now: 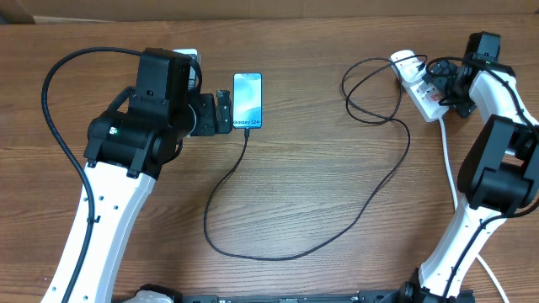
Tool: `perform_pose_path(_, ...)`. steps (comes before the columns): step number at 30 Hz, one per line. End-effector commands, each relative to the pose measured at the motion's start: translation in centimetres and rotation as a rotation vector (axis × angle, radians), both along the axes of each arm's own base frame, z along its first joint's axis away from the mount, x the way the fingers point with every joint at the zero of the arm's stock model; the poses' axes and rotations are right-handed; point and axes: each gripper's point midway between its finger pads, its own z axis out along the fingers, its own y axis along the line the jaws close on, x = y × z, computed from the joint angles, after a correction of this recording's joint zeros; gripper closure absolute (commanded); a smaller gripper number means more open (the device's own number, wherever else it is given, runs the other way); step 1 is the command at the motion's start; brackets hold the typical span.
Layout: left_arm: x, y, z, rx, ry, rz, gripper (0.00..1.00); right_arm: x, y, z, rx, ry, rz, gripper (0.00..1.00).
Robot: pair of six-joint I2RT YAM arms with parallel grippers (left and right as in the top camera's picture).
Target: Plug charger to phone and switch on socket
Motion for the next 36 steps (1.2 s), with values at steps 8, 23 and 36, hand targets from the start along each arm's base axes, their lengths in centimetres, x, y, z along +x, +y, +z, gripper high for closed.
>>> perform_pose_path(8, -0.1, 0.2, -0.4, 0.005, 0.011, 0.016, 0.0, -0.3, 2.0, -1.0, 0.057, 0.03, 0.073, 0.0)
perform_pose_path(23, -0.1, 0.2, -0.4, 0.004, 0.011, 0.016, 0.01, -0.8, 2.2, -1.2, 0.064, 0.051, 0.074, 0.0)
perform_pose_path(36, -0.1, 0.2, -0.4, 0.005, 0.011, 0.016, 0.01, -0.8, 1.7, 0.6, 0.059, 0.026, 0.055, 0.0)
